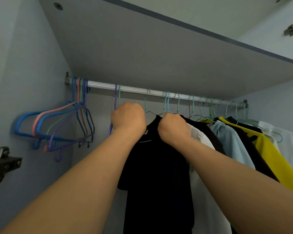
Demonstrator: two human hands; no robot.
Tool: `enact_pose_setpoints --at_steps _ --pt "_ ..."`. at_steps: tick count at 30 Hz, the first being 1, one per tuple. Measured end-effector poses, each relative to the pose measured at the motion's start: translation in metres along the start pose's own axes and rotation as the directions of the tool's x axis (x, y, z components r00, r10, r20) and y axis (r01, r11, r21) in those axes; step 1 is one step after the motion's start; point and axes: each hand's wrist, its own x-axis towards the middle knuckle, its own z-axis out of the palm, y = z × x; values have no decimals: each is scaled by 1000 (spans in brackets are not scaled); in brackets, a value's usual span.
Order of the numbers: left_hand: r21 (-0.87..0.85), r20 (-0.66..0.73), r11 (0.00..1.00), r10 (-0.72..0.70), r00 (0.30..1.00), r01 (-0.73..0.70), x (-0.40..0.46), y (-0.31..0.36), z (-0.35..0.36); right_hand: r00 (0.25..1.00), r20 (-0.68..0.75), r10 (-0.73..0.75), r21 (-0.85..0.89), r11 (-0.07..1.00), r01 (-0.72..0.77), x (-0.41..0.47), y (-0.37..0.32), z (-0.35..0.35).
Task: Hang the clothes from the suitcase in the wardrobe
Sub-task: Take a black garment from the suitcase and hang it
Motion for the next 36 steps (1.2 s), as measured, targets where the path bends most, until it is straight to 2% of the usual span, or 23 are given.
enact_pose_setpoints --at_steps 4,7,10,13,14,16,18,19,21,23,27,30,32,34,36 --pt "357 48 933 21 999 -37 -3 -18 1 1000 19 22 -14 1000 -22 2 9 -2" --pt "417 97 908 8 995 -48 -1 -29 0 999 -36 38 -20 999 -39 3 12 -6" --pt "403 116 914 -6 993 -42 0 -36 -5 991 -137 -7 -33 999 2 -1 9 -10" --pt "329 119 944 -17 993 -24 -5 -38 -7 954 -269 -131 -88 990 111 -5 0 -13" --pt "258 130 966 -37 991 2 -5 -37 -8 945 -285 -163 -73 986 148 -6 -4 -13" --pt "-3 176 989 -144 974 147 0 -36 -7 939 -270 -214 -16 976 218 -10 -12 -13" --pt "-305 254 893 -258 932 331 10 -34 -4 941 -234 -244 20 967 256 -13 -19 -11" --pt "-444 287 803 -293 912 398 14 -33 -1 943 -218 -251 38 963 265 -15 -21 -10" --pt "-685 321 575 -312 894 447 21 -30 5 946 -195 -259 69 959 276 -18 -23 -9" --pt "-803 331 407 -302 894 435 22 -26 8 946 -178 -269 73 956 286 -21 -20 -10" --pt "-900 338 173 -301 892 400 7 -9 18 949 -172 -265 82 956 281 -28 -7 -9" --pt "-943 307 39 -274 911 330 -21 12 37 961 -162 -222 147 958 246 -36 4 -3" --pt "-944 321 -12 -248 914 328 -41 27 51 969 -162 -188 182 959 217 -42 11 1" --pt "-946 317 -8 -255 914 325 -59 40 61 978 -164 -131 259 951 171 -49 19 5" --pt "-951 269 69 -288 919 301 -80 52 67 989 -126 -72 363 925 114 -57 30 6"
